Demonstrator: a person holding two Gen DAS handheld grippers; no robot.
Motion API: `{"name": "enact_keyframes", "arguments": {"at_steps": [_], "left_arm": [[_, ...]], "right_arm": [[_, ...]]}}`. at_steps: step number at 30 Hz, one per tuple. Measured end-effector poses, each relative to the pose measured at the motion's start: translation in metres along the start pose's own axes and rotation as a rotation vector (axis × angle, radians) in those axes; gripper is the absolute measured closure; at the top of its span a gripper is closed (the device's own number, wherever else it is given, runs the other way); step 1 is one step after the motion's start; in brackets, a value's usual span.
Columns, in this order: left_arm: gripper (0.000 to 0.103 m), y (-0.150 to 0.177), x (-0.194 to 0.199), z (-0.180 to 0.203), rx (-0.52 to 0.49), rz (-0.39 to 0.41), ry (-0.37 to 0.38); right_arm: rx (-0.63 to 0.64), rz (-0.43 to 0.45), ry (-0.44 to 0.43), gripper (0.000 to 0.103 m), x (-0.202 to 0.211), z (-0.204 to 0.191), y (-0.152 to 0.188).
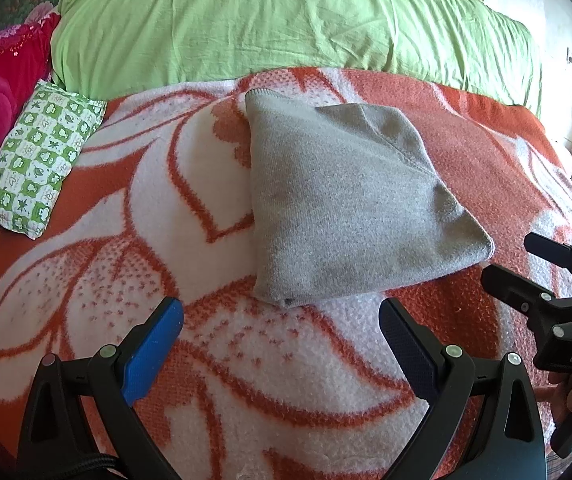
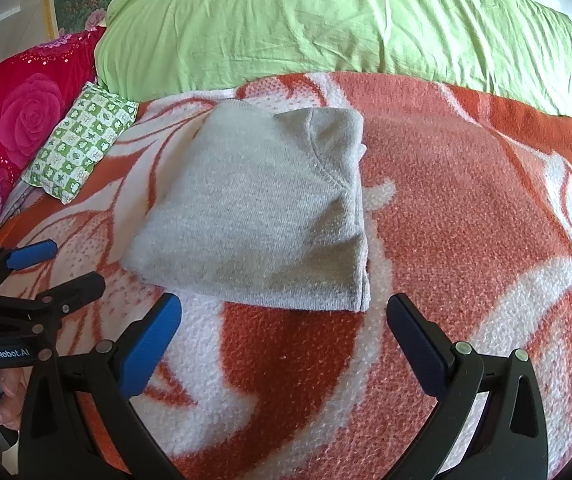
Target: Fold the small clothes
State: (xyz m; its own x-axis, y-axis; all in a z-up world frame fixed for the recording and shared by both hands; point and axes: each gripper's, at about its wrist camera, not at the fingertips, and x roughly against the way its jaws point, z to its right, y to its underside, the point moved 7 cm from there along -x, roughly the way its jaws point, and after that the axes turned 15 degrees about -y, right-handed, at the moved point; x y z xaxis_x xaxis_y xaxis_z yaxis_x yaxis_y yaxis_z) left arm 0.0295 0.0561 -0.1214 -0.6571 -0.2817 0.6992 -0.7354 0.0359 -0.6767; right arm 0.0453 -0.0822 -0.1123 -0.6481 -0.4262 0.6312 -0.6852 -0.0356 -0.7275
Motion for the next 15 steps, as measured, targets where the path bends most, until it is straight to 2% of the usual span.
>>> {"name": "enact_keyframes", "arguments": {"at_steps": [15], "left_arm": [[0.005,-0.0055,-0.0014,0.0004,-0.001,0.003,0.006]], "right_arm": [[-0.009,0.007,0.001,0.001,0.0021,0.0028,-0.0046]]}}
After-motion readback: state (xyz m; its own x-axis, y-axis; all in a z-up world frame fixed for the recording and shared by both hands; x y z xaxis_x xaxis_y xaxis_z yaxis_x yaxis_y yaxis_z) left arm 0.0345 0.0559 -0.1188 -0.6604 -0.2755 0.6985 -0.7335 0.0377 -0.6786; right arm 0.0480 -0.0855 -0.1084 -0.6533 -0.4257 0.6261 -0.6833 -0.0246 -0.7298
